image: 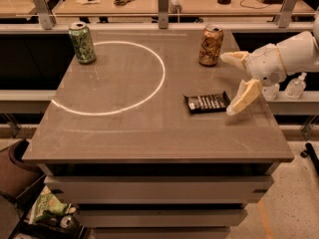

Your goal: Move rxbar chocolate near green can

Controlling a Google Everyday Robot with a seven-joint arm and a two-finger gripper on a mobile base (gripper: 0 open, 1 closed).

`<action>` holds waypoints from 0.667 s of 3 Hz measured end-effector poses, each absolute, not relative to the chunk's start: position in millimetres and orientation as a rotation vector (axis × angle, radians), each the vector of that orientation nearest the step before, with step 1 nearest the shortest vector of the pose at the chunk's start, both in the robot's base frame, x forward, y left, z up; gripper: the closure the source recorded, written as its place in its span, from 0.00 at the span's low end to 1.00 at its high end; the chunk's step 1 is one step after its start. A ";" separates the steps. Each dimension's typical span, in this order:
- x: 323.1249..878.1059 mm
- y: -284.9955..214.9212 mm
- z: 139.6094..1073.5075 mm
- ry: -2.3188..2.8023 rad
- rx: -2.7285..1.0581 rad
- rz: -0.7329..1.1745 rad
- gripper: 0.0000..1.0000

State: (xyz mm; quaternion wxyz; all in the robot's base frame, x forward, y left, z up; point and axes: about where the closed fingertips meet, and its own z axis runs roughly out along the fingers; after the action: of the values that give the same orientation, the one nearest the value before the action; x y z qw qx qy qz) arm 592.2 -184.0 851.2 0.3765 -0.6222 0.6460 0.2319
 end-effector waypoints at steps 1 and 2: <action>584.6 -178.3 841.5 1.640 -1.594 0.628 0.00; 579.3 -175.9 835.8 1.639 -1.594 0.648 0.00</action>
Offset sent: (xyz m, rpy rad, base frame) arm -0.0207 0.0058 -0.0200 0.0329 0.0371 0.0268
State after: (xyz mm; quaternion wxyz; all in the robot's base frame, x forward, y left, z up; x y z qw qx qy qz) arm 579.3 -175.9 835.8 0.3734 -0.6224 0.6397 0.2530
